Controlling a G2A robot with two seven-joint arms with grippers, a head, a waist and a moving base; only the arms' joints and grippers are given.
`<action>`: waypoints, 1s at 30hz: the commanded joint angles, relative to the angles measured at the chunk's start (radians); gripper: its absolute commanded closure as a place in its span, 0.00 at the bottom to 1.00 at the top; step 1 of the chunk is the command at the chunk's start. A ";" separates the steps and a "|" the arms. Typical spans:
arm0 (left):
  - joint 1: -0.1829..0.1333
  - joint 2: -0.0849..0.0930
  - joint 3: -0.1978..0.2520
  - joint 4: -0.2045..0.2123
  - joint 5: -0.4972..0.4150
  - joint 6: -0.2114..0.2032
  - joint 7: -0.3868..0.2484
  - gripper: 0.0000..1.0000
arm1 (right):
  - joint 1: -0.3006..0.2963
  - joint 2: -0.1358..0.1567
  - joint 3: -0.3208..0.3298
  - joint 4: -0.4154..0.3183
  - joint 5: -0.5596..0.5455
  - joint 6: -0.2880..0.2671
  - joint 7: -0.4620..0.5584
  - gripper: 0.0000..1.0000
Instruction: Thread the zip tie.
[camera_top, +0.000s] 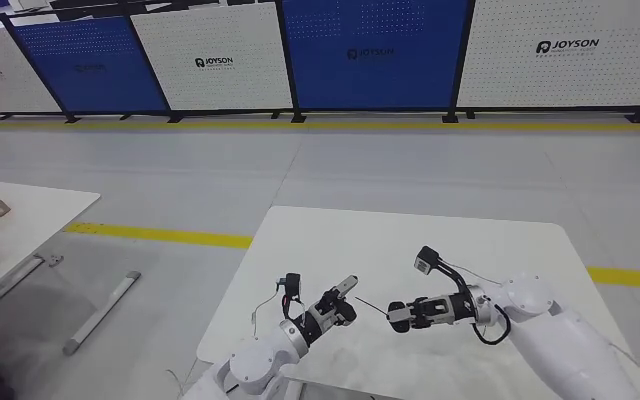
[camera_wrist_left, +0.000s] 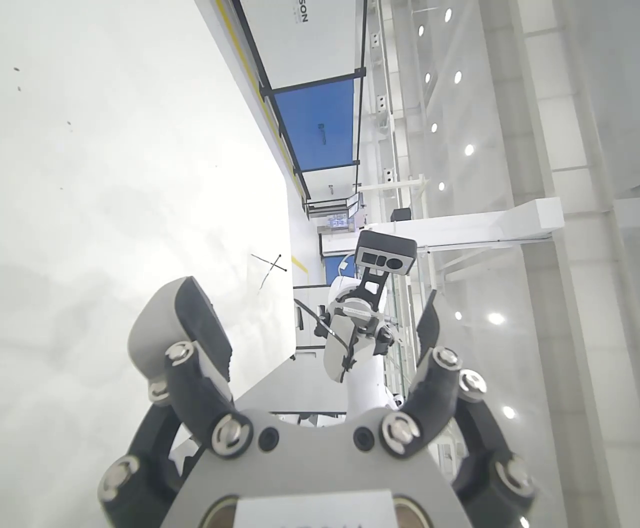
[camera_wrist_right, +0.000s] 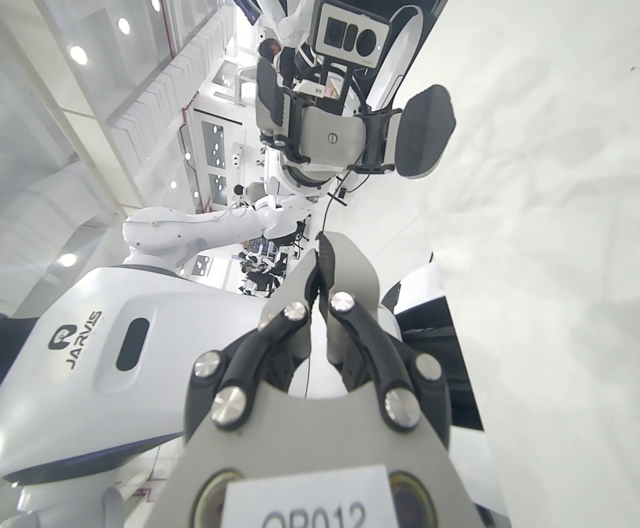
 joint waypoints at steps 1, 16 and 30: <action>-0.010 -0.002 0.006 0.006 -0.030 0.017 -0.019 0.00 | 0.003 0.004 -0.007 -0.019 -0.020 -0.015 0.001 1.00; -0.041 0.005 -0.030 0.038 -0.149 0.076 -0.178 0.00 | 0.076 0.025 -0.099 0.037 0.083 -0.012 0.001 1.00; -0.042 0.003 -0.018 0.034 -0.215 0.044 -0.219 0.00 | 0.085 0.013 -0.114 0.041 0.064 0.064 0.001 1.00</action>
